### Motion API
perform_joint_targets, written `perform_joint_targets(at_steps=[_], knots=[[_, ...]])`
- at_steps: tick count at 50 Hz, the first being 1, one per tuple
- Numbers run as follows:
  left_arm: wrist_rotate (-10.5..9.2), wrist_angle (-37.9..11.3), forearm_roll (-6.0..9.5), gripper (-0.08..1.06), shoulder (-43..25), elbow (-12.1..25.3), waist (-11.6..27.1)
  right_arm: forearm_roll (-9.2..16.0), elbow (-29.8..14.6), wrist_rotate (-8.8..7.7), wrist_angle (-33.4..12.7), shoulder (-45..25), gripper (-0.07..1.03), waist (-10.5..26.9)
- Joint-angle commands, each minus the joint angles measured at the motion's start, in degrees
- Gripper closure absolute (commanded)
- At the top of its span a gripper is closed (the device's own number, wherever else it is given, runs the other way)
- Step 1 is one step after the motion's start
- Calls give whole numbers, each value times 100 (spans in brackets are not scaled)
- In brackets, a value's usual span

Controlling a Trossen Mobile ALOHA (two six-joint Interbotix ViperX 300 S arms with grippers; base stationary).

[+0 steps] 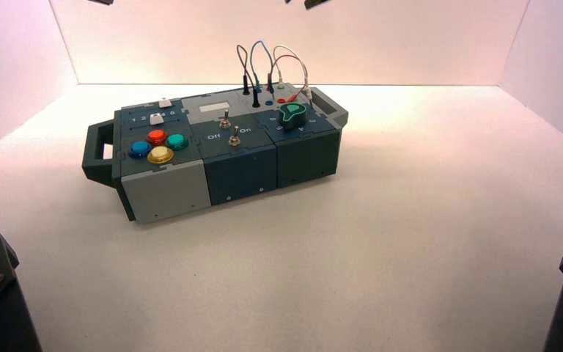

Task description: Insert the red wire.

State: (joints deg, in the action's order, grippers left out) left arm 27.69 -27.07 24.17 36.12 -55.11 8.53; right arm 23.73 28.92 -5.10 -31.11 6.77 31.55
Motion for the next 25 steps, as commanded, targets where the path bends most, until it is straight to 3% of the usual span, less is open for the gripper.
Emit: perform_joint_targets(at_steps=[1,7,15,25], knots=[[-246,-325,35,101,114,176,18,211,132,44,448,132,51,35],[-422,-563,35,101,167,149,18,316,396,79,791,105,51,53],[-527,-853,70,101,202,185,18,387,686,255,1063,44,51,88],[-562,-1107,466,101,220,211,114,396,835,290,1380,-79,51,97]])
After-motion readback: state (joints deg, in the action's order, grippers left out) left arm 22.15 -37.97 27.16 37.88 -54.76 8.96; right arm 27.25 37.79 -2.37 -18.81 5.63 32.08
